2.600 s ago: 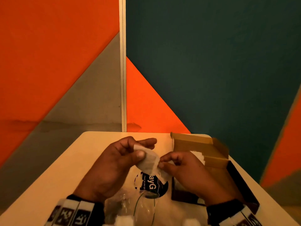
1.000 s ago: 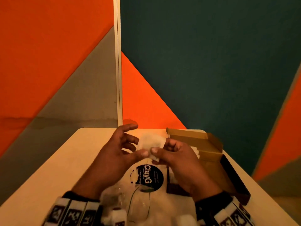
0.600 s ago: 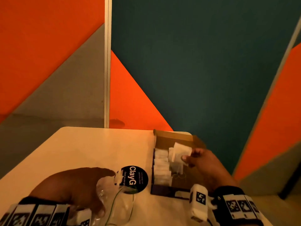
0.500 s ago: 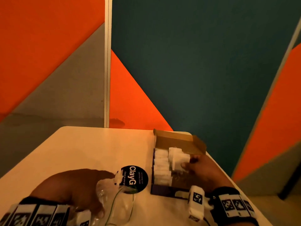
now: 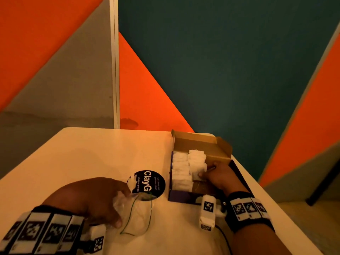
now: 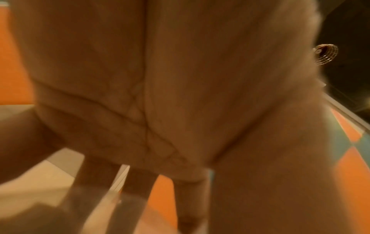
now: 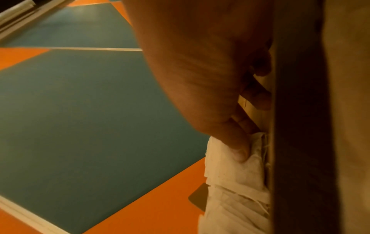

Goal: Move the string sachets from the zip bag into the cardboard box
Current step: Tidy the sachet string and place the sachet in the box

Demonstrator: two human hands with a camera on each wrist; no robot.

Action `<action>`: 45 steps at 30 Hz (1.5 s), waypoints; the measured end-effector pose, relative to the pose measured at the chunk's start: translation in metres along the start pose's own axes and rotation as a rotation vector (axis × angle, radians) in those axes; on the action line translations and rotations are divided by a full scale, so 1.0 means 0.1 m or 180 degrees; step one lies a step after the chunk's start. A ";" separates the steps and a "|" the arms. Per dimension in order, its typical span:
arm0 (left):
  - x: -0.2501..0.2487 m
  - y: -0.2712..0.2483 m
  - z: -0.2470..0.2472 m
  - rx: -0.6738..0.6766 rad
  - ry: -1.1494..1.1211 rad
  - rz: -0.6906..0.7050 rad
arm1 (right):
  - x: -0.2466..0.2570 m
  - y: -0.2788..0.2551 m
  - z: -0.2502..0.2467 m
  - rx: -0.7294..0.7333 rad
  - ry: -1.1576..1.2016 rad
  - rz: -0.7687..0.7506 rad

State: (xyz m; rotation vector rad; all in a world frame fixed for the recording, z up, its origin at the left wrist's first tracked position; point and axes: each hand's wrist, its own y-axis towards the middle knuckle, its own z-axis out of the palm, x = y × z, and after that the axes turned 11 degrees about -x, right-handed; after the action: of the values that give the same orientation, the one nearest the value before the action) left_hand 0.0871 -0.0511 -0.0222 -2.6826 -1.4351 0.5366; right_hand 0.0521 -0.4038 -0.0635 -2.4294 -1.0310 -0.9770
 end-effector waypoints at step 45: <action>-0.03 0.03 -0.06 -0.1539 -0.2116 -0.0555 | 0.89 -1.15 0.51 0.1373 0.1042 -0.1999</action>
State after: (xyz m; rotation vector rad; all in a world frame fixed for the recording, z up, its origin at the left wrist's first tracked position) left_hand 0.0899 -0.0548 -0.0160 -2.8030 -2.1787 1.3049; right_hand 0.0374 -0.2530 -0.0339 -1.5563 -1.7061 -1.1336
